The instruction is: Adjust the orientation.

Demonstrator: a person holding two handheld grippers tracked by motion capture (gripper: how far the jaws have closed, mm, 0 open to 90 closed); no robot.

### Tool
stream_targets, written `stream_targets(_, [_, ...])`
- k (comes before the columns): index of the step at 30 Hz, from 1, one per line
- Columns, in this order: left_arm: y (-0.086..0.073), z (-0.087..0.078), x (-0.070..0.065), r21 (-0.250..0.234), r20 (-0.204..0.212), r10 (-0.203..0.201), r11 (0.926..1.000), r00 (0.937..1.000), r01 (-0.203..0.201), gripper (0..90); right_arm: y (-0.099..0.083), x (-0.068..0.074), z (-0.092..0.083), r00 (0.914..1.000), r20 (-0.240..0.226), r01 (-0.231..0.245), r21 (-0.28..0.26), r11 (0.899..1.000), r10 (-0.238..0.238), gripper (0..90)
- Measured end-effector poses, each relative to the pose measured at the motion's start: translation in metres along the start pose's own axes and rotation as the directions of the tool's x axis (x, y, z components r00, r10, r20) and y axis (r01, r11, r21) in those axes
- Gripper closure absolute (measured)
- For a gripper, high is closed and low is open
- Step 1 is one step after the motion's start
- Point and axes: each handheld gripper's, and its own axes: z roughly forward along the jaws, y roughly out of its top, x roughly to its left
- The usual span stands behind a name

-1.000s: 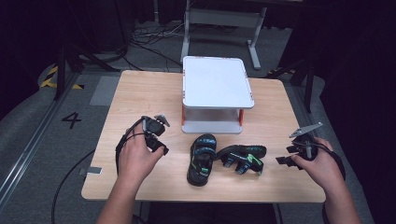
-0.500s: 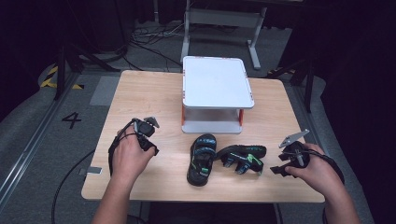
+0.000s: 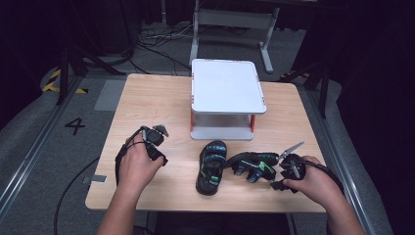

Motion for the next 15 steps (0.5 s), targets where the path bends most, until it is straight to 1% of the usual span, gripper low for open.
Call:
stream_targets(1, [0.0,0.001,-0.001,-0.004,0.004,0.008,1.0,1.0,-0.008,35.3,0.002,0.001,0.002,1.0,0.005,0.0,-0.012,1.0,0.0,34.5])
stream_targets(2, [0.0,0.001,-0.001,-0.004,0.004,0.008,1.0,1.0,-0.008,35.3,0.002,0.001,0.002,1.0,0.005,0.0,-0.012,1.0,0.0,34.5])
stream_targets(3, [0.0,0.001,-0.001,-0.003,-0.003,0.018,0.9998,0.9998,-0.018,35.3,0.003,0.002,0.003,0.9999,0.015,0.0,-0.015,1.0,0.0,35.8])
stream_targets(4, [0.0,0.002,-0.002,-0.006,0.01,0.01,0.9999,0.9999,-0.01,35.3,0.004,0.002,0.004,0.9997,0.023,-0.002,-0.012,1.0,0.002,36.3])
stream_targets(6, [0.001,0.003,-0.003,-0.002,0.006,0.026,0.9997,0.9996,-0.026,35.2,0.005,0.003,0.008,0.9995,0.03,-0.012,-0.004,1.0,0.012,36.9])
stream_targets(7, [0.001,0.003,-0.003,-0.002,0.006,0.026,0.9997,0.9996,-0.026,35.3,0.005,0.002,0.009,0.9994,0.032,-0.013,0.0,1.0,0.013,36.9])
stream_targets(8, [0.001,0.003,-0.004,0.0,0.016,0.017,0.9999,0.9997,-0.017,35.3,0.005,0.002,0.009,0.9994,0.032,-0.013,0.0,1.0,0.013,36.9])
stream_targets(9, [0.001,0.003,-0.005,-0.002,0.011,0.019,0.9998,0.9998,-0.019,35.3,0.006,0.002,0.011,0.9995,0.031,-0.011,0.001,1.0,0.011,37.0])
stream_targets(11, [0.001,0.003,-0.005,-0.002,0.005,0.027,0.9996,0.9996,-0.027,35.3,0.006,0.001,0.013,0.9992,0.038,-0.013,0.007,1.0,0.012,39.5])
stream_targets(12, [0.001,0.003,-0.006,-0.003,0.009,0.027,0.9996,0.9996,-0.027,35.3,0.007,0.001,0.013,0.999,0.041,-0.016,0.001,1.0,0.016,41.8])
stream_targets(13, [0.001,0.003,-0.007,-0.002,0.007,0.031,0.9995,0.9995,-0.031,35.3,0.007,0.001,0.013,0.999,0.041,-0.016,0.001,1.0,0.016,41.8])
stream_targets(14, [0.001,0.002,-0.007,0.002,-0.002,0.037,0.9993,0.9993,-0.037,35.3,0.008,0.002,0.012,0.999,0.038,-0.026,-0.003,1.0,0.026,44.4])
stream_targets(15, [0.001,0.003,-0.007,-0.001,0.012,0.033,0.9995,0.9994,-0.033,35.3,0.008,0.002,0.012,0.999,0.038,-0.024,-0.002,1.0,0.024,46.5])
